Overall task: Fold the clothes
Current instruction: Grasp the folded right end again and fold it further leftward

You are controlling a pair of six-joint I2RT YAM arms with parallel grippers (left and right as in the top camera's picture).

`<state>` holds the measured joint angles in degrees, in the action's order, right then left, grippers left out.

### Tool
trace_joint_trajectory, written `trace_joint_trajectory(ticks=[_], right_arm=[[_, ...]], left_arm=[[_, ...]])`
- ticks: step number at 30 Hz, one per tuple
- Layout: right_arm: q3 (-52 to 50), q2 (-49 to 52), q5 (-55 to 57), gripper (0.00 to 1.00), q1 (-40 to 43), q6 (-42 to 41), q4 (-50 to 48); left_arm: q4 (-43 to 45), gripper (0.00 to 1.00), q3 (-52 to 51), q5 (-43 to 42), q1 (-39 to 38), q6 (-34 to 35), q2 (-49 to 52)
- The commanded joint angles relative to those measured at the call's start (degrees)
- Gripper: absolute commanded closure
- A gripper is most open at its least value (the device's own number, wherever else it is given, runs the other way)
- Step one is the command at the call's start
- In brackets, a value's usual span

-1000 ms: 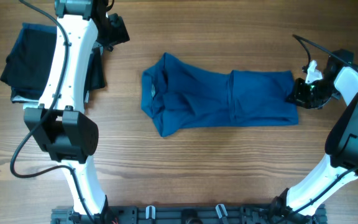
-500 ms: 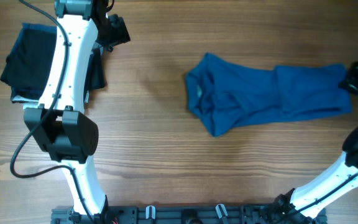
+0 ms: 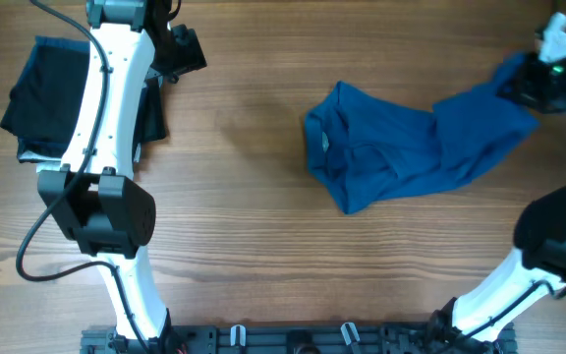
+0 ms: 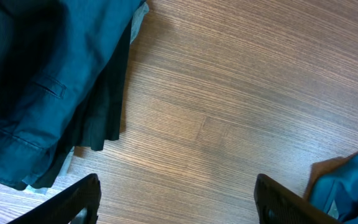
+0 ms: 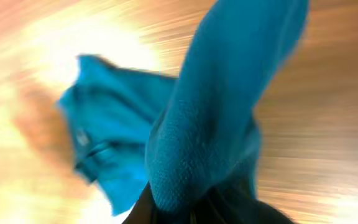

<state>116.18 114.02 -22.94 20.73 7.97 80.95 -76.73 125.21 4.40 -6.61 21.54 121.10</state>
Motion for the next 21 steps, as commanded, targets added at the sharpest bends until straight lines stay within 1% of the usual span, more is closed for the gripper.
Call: trace_joint_trajectory(ticks=[1, 3, 6, 8, 10, 11, 14, 16, 17, 18, 19, 20, 21], right_arm=[[-0.26, -1.84, -3.65, 0.96, -8.72, -0.63, 1.22], [-1.79, -1.84, -2.40, 0.96, -12.87, -0.63, 1.36], [-5.68, -1.84, 4.94, 0.96, -20.24, -0.63, 1.20], [-9.09, -1.84, 6.91, 0.96, -24.26, -0.59, -0.07], [-12.33, -1.84, 6.64, 0.96, -27.76, -0.63, -3.21], [-14.36, -1.84, 6.21, 0.96, -30.10, -1.20, -6.27], [-17.64, -1.84, 6.27, 0.96, -34.86, -5.18, -12.59], [-19.47, -1.77, 6.27, 0.94, -37.64, -5.16, -15.61], [-20.50, -1.73, 6.27, 0.83, -39.23, -5.16, -16.79], [-21.03, -1.73, 6.49, 0.69, -40.06, -5.14, -17.18], [-21.42, -1.73, 6.69, 0.50, -40.94, -5.11, -17.38], [-21.44, -1.73, 6.67, 0.42, -41.38, -5.14, -17.57], [-21.42, -1.73, 6.60, 0.32, -41.72, -5.11, -18.45]], left_arm=[[-0.09, 0.20, -0.35, -0.50, 0.24, -0.31, 0.74], [-0.07, 0.20, -0.35, -0.50, 0.24, -0.28, 0.74], [-0.17, 0.19, -0.35, -0.48, 0.26, -0.31, 0.74], [-0.24, 0.18, -0.35, -0.48, 0.26, -0.31, 0.74], [-0.20, 0.17, -0.35, -0.48, 0.26, -0.31, 0.74], [-0.15, 0.17, -0.35, -0.48, 0.26, -0.31, 0.74], [-0.20, 0.16, -0.35, -0.46, 0.26, -0.31, 0.74], [-0.24, 0.16, -0.35, -0.46, 0.26, -0.31, 0.74], [-0.24, 0.16, -0.35, -0.46, 0.24, -0.31, 0.74], [-0.24, 0.16, -0.35, -0.46, 0.26, -0.31, 0.74], [-0.22, 0.16, -0.35, -0.46, 0.26, -0.31, 0.74], [-0.22, 0.16, -0.35, -0.48, 0.26, -0.31, 0.74], [-0.26, 0.21, -0.35, -0.52, 0.24, -0.42, 0.74]])
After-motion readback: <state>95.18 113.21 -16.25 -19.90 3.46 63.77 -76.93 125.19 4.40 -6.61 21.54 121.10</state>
